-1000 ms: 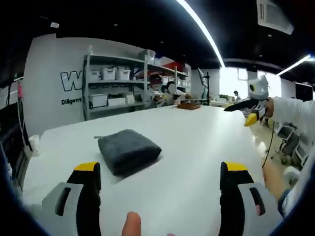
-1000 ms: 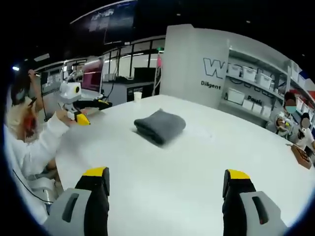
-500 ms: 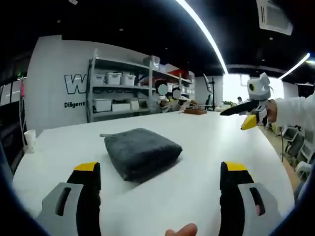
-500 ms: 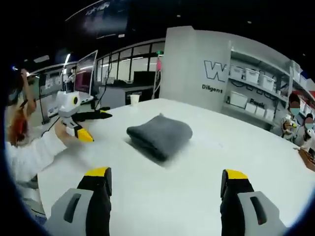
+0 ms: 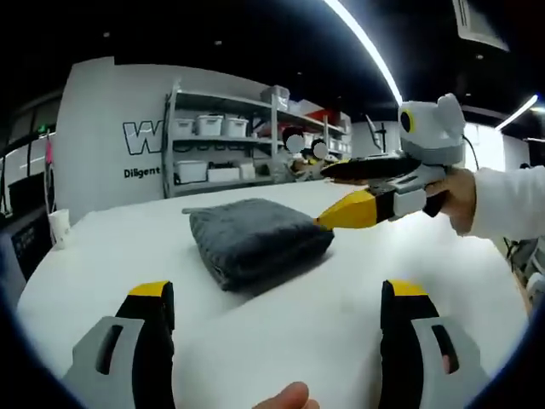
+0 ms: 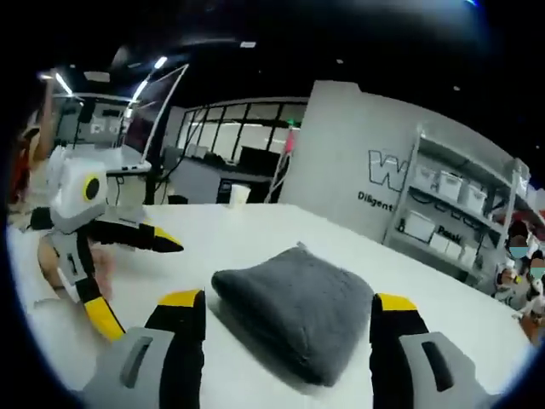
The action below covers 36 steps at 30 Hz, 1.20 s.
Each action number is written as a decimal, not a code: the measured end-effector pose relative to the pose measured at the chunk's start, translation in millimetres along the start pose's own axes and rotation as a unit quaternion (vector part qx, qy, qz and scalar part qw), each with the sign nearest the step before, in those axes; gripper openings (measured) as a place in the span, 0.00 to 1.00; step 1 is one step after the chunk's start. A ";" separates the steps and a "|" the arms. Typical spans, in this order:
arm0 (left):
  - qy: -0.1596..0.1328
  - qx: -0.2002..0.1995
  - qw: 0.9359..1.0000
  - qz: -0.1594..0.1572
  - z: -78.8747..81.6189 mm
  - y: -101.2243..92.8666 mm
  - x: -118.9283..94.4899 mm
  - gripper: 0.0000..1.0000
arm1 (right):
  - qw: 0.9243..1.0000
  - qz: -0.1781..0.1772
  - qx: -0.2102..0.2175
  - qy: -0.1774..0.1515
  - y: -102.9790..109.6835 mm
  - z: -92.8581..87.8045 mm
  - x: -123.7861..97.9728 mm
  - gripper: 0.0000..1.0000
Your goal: Open the folded towel by lifting each exposed corner and separating the folded layers until the towel lies flat within the target outline without major curled edges
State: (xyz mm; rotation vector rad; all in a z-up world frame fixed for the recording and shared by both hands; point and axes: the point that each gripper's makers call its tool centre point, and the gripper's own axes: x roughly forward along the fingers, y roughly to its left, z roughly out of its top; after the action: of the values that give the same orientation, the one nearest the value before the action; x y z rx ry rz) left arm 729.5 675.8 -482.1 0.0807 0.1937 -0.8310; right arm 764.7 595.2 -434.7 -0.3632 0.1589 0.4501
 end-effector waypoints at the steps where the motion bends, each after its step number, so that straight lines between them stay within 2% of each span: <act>1: 0.002 -0.001 1.000 0.004 -1.2 2.6 0.0 1.00 | 1.000 0.002 -0.002 0.000 4.6 -0.3 3.5 0.77; 3: 0.004 -0.004 1.000 0.008 -2.4 5.6 0.0 1.00 | 1.000 0.008 -0.009 0.000 16.5 -0.4 15.1 0.76; 8: 0.006 -0.016 1.000 0.010 -2.9 7.6 0.4 1.00 | 0.997 0.000 -0.077 -0.001 30.1 -4.1 37.5 0.69; 12: 0.008 -0.014 1.000 0.017 -2.5 9.7 -0.2 1.00 | 0.995 -0.001 -0.099 -0.001 36.1 -10.0 44.5 0.62; 16: 0.013 -0.012 1.000 0.020 -5.5 9.1 0.7 1.00 | 0.992 -0.004 -0.123 0.002 39.4 -18.2 51.3 0.60; 18: 0.015 -0.012 1.000 0.020 -7.0 8.8 1.4 1.00 | 0.992 -0.007 -0.124 0.002 41.6 -22.3 53.1 0.56; 21: 0.020 -0.011 0.999 0.024 -9.7 10.5 2.8 1.00 | 0.988 -0.019 -0.150 -0.001 45.1 -29.2 56.5 0.49; 24: 0.031 -0.012 0.999 0.031 -15.4 13.5 3.2 1.00 | 0.987 -0.021 -0.160 -0.005 49.6 -32.9 57.9 0.39; 28: 0.037 -0.020 0.998 0.038 -20.1 12.8 -1.9 1.00 | 0.983 -0.029 -0.176 -0.035 53.8 -29.1 56.6 0.27; 30: 0.036 -0.020 0.998 0.038 -20.2 12.9 -2.5 1.00 | 0.987 -0.032 -0.151 -0.045 52.3 -29.5 55.5 0.22; 31: 0.033 -0.023 0.999 0.036 -20.3 11.8 -2.9 1.00 | 0.991 -0.021 -0.121 -0.051 52.8 -29.6 54.7 0.21; 32: 0.033 -0.024 0.999 0.036 -20.5 11.5 -3.0 1.00 | 0.992 -0.022 -0.117 -0.053 51.7 -28.0 54.1 0.19; 34: 0.034 -0.028 0.998 0.035 -22.1 10.1 -3.5 1.00 | 0.994 -0.027 -0.076 -0.079 45.2 -20.7 49.8 0.09; 36: 0.036 -0.025 0.998 0.036 -23.6 9.1 -3.8 1.00 | 0.994 -0.021 -0.064 -0.084 43.7 -22.2 48.5 0.09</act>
State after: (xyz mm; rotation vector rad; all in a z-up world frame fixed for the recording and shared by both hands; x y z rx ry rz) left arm 730.4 688.1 -504.4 0.0707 0.2782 -0.7521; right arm 786.5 642.7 -479.8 -0.4516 -0.0423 0.4494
